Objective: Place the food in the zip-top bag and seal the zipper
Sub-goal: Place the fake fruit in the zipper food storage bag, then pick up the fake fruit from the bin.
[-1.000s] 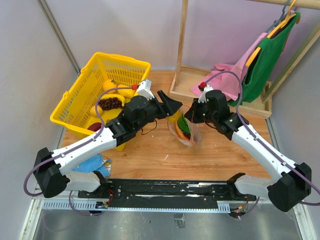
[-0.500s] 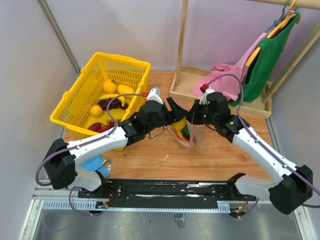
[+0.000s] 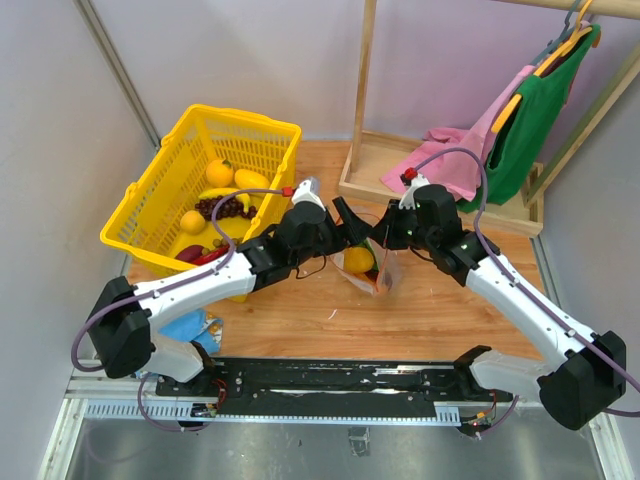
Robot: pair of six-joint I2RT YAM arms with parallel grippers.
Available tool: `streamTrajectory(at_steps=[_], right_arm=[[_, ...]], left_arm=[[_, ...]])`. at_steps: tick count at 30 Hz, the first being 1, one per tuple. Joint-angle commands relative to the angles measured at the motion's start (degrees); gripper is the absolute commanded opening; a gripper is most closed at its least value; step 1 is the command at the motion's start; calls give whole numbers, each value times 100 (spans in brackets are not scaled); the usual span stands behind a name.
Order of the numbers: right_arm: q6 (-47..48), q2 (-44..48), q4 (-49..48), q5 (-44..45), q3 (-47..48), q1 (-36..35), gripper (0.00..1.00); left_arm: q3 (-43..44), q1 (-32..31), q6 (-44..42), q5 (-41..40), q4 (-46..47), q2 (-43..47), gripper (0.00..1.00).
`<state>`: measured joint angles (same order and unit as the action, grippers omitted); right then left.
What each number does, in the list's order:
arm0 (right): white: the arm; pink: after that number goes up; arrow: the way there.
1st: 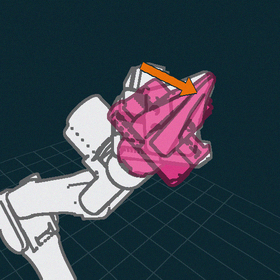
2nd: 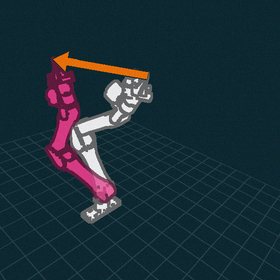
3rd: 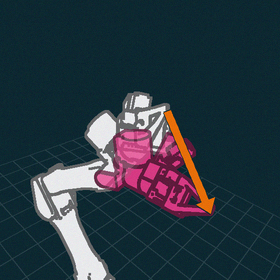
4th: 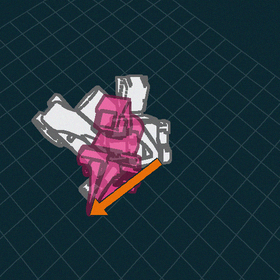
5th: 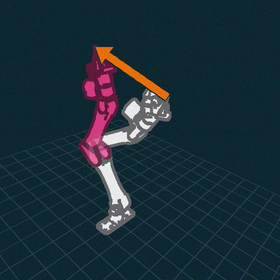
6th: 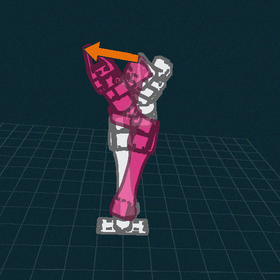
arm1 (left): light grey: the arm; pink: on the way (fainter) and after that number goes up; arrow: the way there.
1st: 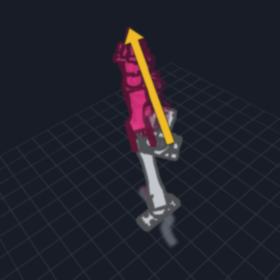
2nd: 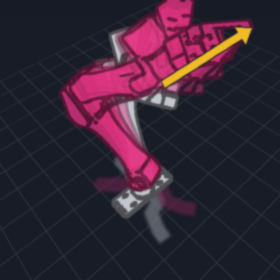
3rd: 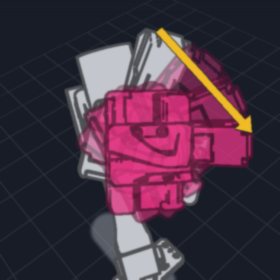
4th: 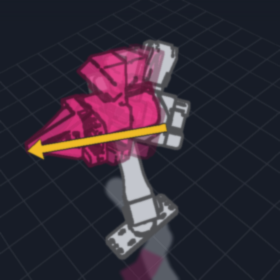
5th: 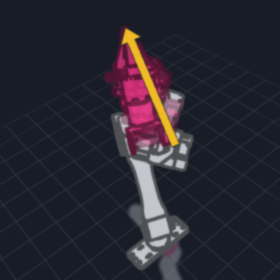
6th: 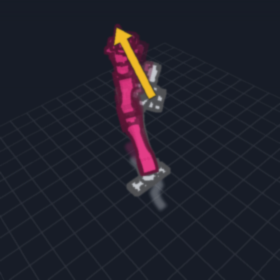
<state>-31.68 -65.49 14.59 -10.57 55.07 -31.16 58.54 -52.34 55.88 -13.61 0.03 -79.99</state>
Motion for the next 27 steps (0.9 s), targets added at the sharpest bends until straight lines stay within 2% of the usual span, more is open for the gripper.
streamTrajectory(at_steps=[1, 8, 14, 18, 24, 27], right_arm=[[122, 150, -110, -34, -14, -64, 1], [334, 182, 27, 38, 60, -64, 2], [504, 175, 157, 44, 102, -66, 2], [644, 135, 289, 2, 179, -66, 3], [790, 170, 377, 50, 227, -66, 3], [888, 172, 441, 64, 254, -63, 3]], left_arm=[[330, -49, -243, -334, -196, 352, 85], [770, -49, -887, -643, -869, 711, 83], [1361, -33, -1588, -1236, -1757, 852, 83], [1813, 66, -2152, -1654, -2372, 892, 88], [1818, 840, -2610, -1213, -2819, 1106, 91], [1901, 1290, -2851, -1064, -3117, 1167, 96]])
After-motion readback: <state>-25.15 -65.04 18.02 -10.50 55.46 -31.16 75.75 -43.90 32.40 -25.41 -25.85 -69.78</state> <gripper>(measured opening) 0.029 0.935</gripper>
